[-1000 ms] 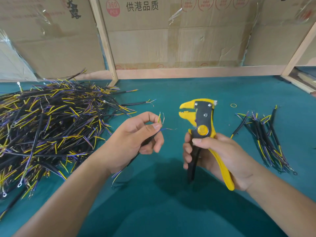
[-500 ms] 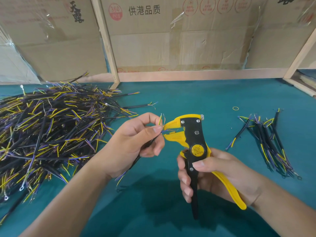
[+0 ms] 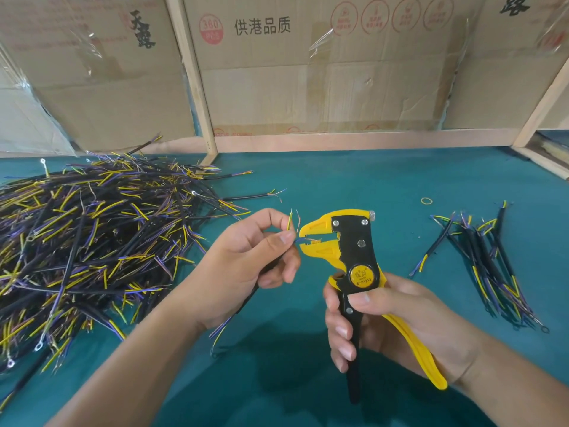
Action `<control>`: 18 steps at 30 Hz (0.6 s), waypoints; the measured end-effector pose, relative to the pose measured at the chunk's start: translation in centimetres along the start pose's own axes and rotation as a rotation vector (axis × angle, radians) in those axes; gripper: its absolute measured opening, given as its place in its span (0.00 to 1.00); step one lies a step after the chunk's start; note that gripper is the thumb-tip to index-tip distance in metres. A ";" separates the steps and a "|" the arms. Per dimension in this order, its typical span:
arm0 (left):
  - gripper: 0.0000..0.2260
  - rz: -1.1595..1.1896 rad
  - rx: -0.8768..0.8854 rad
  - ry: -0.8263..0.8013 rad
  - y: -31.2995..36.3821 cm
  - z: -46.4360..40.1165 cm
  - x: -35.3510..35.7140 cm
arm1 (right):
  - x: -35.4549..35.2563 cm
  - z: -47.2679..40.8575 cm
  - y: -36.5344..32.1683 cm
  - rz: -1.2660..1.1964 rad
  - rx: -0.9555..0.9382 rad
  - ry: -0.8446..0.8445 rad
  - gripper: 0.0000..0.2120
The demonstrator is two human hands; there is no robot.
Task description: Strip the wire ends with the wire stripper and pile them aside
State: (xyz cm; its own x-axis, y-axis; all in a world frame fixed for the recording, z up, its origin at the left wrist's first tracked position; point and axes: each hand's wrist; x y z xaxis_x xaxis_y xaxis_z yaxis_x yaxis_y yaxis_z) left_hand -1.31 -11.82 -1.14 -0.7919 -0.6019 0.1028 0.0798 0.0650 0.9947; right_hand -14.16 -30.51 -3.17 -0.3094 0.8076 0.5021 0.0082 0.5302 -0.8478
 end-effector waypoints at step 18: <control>0.04 -0.004 0.001 0.005 -0.4 -0.2 -0.1 | 0.5 0.0 -0.1 0.019 0.033 0.103 0.10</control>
State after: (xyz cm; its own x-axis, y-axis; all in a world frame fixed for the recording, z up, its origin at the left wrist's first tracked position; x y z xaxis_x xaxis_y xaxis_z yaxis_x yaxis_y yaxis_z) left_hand -1.16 -11.96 -1.54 -0.7892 -0.6060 0.0991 0.0764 0.0632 0.9951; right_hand -14.28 -30.11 -2.84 -0.2099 0.8408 0.4989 -0.0187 0.5067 -0.8619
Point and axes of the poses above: each hand's wrist, its own z-axis away from the middle knuckle, its own x-axis out of the palm, y = z × x, and after that the axes turned 13 degrees about -x, right-handed
